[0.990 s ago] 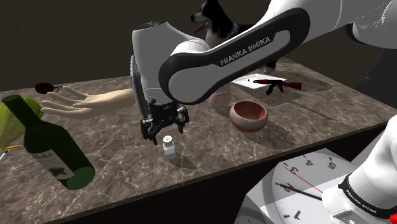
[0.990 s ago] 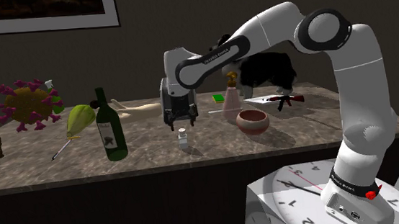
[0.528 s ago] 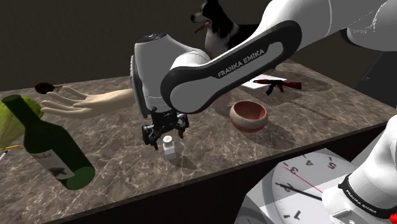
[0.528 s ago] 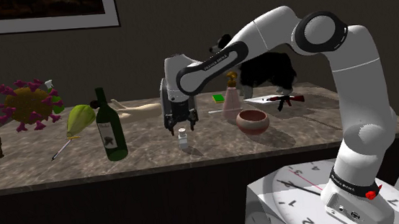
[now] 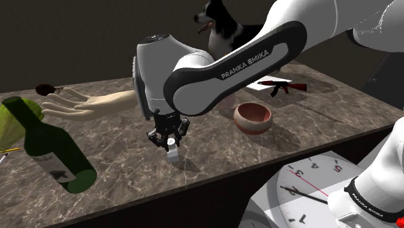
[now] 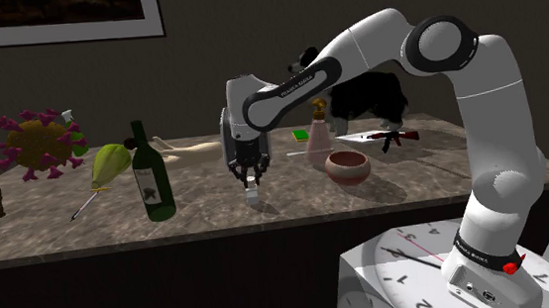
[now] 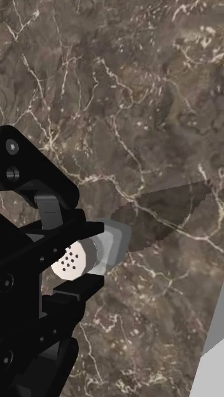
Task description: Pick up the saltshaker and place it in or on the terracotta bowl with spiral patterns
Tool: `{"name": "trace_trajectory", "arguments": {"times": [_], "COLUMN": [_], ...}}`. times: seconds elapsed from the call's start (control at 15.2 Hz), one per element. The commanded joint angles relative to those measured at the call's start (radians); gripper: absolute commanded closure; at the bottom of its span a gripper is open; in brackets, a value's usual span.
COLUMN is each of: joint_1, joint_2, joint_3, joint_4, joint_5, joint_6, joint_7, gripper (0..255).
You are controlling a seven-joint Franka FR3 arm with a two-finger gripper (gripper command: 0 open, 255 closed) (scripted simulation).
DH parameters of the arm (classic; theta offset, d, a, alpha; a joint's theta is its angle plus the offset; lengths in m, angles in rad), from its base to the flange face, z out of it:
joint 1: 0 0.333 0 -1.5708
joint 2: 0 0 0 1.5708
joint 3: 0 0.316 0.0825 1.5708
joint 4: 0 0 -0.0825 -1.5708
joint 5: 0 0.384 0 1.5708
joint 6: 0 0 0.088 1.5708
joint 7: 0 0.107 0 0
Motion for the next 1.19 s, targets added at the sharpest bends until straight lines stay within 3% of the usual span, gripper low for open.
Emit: {"name": "trace_trajectory", "arguments": {"times": [0.0, 0.33, 1.12], "joint_1": [0.000, 0.000, -0.006], "joint_2": [0.000, 0.000, -0.054], "joint_3": [0.000, 0.000, 0.016], "joint_4": [0.000, 0.000, 0.089], "joint_5": [0.000, 0.000, 0.034], "joint_6": [0.000, 0.000, -0.137], "joint_7": [0.000, 0.000, -0.022], "gripper": [255, 255, 255]}}
